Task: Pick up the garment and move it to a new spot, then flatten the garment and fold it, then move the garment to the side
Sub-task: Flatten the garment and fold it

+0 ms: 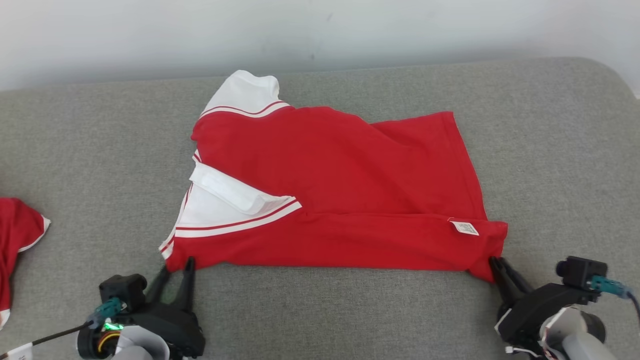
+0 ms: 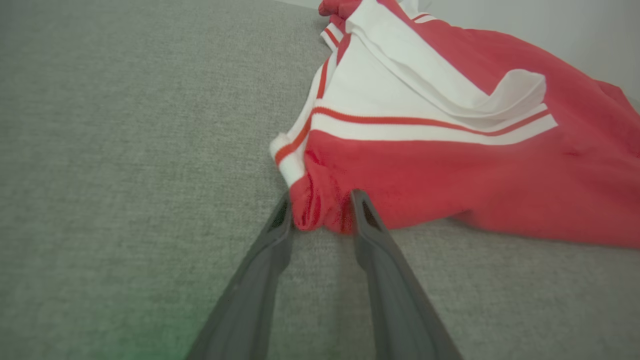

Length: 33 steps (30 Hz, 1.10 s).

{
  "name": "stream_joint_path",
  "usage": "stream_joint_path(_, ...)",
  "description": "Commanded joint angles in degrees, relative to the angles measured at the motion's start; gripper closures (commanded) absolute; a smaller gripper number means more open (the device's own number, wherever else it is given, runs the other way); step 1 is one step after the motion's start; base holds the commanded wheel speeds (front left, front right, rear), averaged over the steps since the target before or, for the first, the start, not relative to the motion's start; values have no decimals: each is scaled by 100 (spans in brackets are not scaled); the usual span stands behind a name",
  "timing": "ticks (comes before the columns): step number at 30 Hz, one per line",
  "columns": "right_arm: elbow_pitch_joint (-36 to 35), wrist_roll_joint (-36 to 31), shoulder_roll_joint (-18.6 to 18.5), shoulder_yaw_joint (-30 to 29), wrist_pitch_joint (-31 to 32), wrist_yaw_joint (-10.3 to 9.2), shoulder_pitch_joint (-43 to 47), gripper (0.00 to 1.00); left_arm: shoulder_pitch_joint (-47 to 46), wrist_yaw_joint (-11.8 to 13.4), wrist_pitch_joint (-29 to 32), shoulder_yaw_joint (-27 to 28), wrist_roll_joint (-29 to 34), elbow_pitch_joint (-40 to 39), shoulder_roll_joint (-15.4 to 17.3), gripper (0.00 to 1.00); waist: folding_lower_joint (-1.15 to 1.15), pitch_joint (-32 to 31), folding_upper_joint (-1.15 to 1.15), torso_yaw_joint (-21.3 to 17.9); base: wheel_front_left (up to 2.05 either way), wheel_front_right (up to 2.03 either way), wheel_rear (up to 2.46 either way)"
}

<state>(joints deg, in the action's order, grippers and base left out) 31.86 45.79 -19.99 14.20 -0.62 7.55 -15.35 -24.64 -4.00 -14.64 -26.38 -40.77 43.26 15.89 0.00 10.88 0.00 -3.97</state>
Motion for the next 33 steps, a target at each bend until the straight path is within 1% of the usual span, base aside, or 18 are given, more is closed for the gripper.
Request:
stream_joint_path(1, 55, 25, 91, 93, -31, -13, -12, 100, -2, -18, -16, -46, 17, 84, -82, 100, 0, -37, 0, 40, 0, 0, 0)
stream_joint_path(5, 47, 132, -54, 138, -168, -13, 46, 100, 51, -93, -28, -69, 51, 196, -116, 100, 0, -205, 0, 96, 0, 0, 0)
stream_joint_path(9, -125, 244, -264, 159, -305, -13, 254, 100, 336, -144, -50, 59, -20, 54, -44, 100, 0, -455, 0, 94, 0, 0, 0)
stream_joint_path(10, -125, 244, -264, 159, -305, -13, 254, 100, 336, -144, -50, 59, -20, 54, -44, 100, 0, -455, 0, 94, 0, 0, 0)
stream_joint_path(14, -441, 389, -515, 114, -288, -13, 624, 100, 845, -156, -56, 230, -26, -407, -17, 100, 0, -672, 0, 118, 0, 0, 0)
stream_joint_path(20, -996, 530, -730, -42, -136, -13, 1347, 100, 1760, 13, -58, 338, -83, -1144, -87, 100, 0, -875, 0, 193, 0, 0, 0)
stream_joint_path(23, -1239, 502, -787, -140, 43, -13, 1667, 100, 2171, 157, -53, 369, -152, -1466, -86, 100, 0, -910, 0, 198, 0, 0, 0)
stream_joint_path(28, -1538, 408, -734, -356, 348, -13, 2072, 100, 2644, 343, 2, 361, -208, -1892, -41, 100, 0, -918, 0, 247, 0, 0, 0)
stream_joint_path(33, -1752, 265, -585, -626, 552, -13, 2385, 100, 2820, 457, 64, 341, -221, -2099, -20, 100, 0, -941, 0, 307, 0, 0, 0)
